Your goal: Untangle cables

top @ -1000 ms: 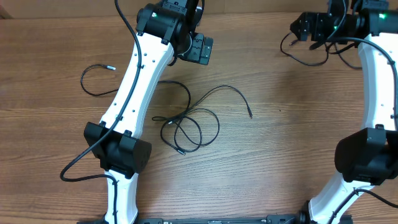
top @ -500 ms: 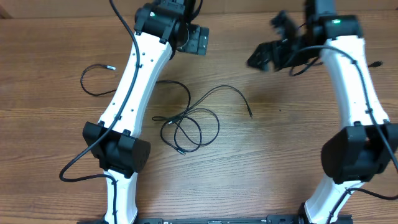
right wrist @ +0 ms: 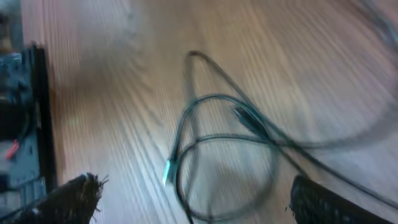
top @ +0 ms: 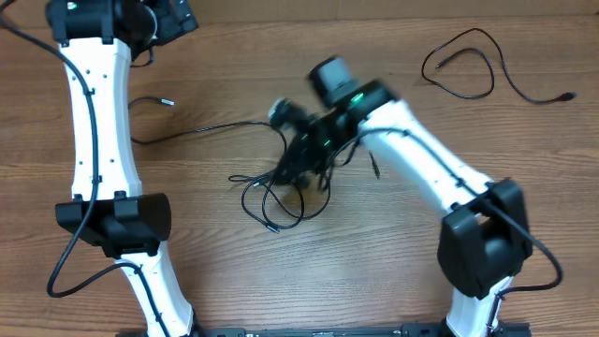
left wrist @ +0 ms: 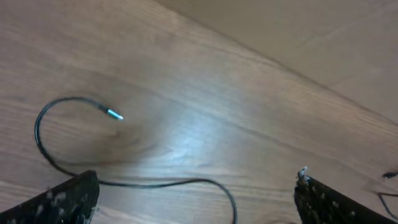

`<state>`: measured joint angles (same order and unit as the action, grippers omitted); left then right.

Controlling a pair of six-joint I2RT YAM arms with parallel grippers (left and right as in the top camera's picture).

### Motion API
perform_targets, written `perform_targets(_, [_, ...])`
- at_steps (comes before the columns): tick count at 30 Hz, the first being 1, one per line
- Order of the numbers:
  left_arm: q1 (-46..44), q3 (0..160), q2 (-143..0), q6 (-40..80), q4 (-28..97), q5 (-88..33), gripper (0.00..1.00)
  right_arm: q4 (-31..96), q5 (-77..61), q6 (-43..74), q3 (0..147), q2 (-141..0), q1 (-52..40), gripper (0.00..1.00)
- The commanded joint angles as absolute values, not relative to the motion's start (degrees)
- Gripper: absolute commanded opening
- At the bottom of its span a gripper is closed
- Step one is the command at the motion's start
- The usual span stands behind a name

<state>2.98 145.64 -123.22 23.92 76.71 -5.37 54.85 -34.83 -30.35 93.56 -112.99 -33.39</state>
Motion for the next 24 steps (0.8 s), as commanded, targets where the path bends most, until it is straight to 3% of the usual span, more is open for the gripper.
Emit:
perform_targets(1, [2.98, 146.87, -121.34, 23.7, 77.34, -7.53, 1.0, 48.77, -33.08, -31.55, 86.48, -112.95, -37.76, 0.97])
perform_targets(4, [2.98, 146.87, -121.34, 22.7, 77.43, -7.53, 1.0, 42.19, -33.06, -29.85, 80.2, -113.82, -40.18, 0.97])
perform_targets(5, [2.98, 146.87, -121.34, 22.68, 77.54, -7.53, 1.0, 41.8, -33.1, -29.82, 79.4, -114.1, -40.4, 0.86])
perform_targets(7, [2.98, 146.87, -121.34, 22.63, 78.0, -7.53, 1.0, 41.65, -33.06, -29.15, 78.0, -114.93, -40.49, 0.26])
perform_targets(8, [2.98, 146.87, -121.34, 22.2, 78.32, -7.51, 1.0, 41.6, -32.97, -28.29, 77.54, -115.11, -40.49, 0.12])
perform_targets(9, [2.98, 146.87, -121.34, 22.02, 78.67, -7.53, 1.0, 41.65, -33.08, -28.29, 77.19, -115.11, -40.49, 0.05])
perform_targets(24, [2.98, 146.85, -121.34, 20.27, 82.91, -7.51, 1.0, 39.92, -38.39, -17.63, 77.08, -115.24, -40.42, 0.04])
